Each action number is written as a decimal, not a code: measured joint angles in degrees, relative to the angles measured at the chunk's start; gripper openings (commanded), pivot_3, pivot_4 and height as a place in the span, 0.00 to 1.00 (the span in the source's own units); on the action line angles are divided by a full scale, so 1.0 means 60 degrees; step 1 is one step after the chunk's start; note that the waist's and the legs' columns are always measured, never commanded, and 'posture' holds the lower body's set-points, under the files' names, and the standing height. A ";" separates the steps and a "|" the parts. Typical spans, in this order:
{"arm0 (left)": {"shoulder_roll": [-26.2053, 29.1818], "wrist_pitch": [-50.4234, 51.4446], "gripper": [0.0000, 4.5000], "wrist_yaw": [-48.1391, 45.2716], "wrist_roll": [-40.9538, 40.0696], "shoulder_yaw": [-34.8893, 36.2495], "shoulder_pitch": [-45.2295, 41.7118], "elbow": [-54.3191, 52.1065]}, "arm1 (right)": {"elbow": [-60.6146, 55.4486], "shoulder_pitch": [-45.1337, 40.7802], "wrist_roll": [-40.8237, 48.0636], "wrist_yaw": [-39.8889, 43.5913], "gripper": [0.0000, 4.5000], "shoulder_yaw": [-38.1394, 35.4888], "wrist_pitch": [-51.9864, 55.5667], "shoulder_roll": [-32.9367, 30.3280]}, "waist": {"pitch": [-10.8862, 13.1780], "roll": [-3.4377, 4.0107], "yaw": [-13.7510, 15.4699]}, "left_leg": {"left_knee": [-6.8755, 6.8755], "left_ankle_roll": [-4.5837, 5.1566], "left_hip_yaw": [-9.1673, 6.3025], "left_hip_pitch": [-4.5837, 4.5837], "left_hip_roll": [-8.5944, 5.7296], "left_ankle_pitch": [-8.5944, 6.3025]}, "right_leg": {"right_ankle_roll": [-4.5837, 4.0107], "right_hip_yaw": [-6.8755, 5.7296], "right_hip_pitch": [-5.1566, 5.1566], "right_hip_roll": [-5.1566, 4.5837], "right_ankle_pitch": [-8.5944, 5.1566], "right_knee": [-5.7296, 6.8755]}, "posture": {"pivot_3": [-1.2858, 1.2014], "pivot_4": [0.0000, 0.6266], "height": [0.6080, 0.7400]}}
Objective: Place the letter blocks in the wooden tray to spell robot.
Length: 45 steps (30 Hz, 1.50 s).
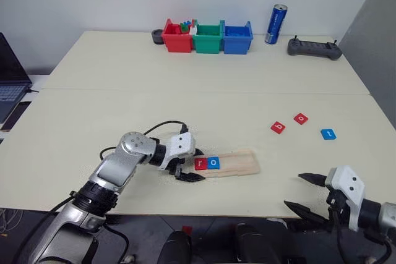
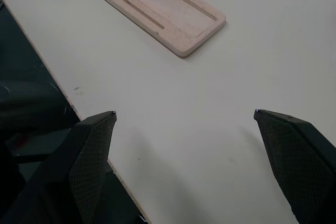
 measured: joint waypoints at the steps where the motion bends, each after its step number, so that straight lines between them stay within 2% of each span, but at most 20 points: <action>1: -0.0060 -0.0107 0.75 -0.0044 0.0064 -0.0081 -0.0044 0.0028 | -0.0048 0.0037 -0.0009 0.0023 1.00 0.0000 0.0000 0.0002 | 0.0000 -0.0001 0.0001 | 0.0001 0.0000 0.0000 -0.0001 0.0000 0.0000 | 0.0000 0.0001 0.0000 0.0000 0.0000 0.0000 | 0.52 0.24 1.00; 6: -0.0335 -0.0637 0.75 -0.0159 0.0399 -0.0290 -0.0276 0.0325 | -0.0207 -0.0005 -0.0152 -0.0126 1.00 -0.0003 -0.0023 0.0302 | 0.0000 -0.0002 0.0007 | 0.0005 0.0000 -0.0001 -0.0002 -0.0001 0.0000 | 0.0002 0.0001 0.0001 0.0000 0.0001 0.0000 | 0.52 0.24 1.00; 25: -0.0486 -0.0499 0.75 -0.0145 0.0467 -0.0444 -0.0114 -0.0033 | -0.0210 -0.0703 -0.0336 -0.0234 1.00 0.0201 -0.0004 0.0565 | 0.0000 -0.0001 0.0017 | 0.0005 0.0001 -0.0003 0.0000 -0.0001 0.0000 | 0.0002 0.0000 0.0003 -0.0001 0.0002 0.0002 | 0.52 0.24 1.00; 27: -0.0481 -0.0465 0.92 -0.0162 0.0470 -0.0446 -0.0143 -0.0033 | -0.0209 -0.0697 -0.0346 -0.0201 1.00 0.0214 -0.0003 0.0560 | 0.0000 -0.0001 0.0016 | 0.0005 0.0001 -0.0003 -0.0001 -0.0001 0.0000 | 0.0002 0.0000 0.0003 0.0000 0.0002 0.0002 | 0.52 0.24 1.00; 29: -0.0475 -0.0421 0.99 -0.0301 0.0454 -0.0450 -0.0148 -0.0045 | -0.0209 -0.0696 -0.0361 -0.0193 1.00 0.0225 -0.0003 0.0560 | 0.0000 -0.0001 0.0016 | 0.0006 0.0001 -0.0003 0.0000 -0.0002 0.0000 | 0.0002 0.0000 0.0003 0.0000 0.0002 0.0002 | 0.52 0.24 1.00; 45: -0.0358 -0.0240 0.99 -0.0144 0.0194 -0.0159 0.0094 -0.0189 | -0.0194 -0.1059 -0.0294 -0.0181 1.00 0.0271 0.0268 0.0474 | 0.0003 -0.0007 -0.0003 | 0.0007 0.0001 -0.0004 0.0003 0.0002 0.0001 | 0.0001 -0.0001 0.0002 0.0003 0.0002 0.0009 | 0.52 0.24 1.00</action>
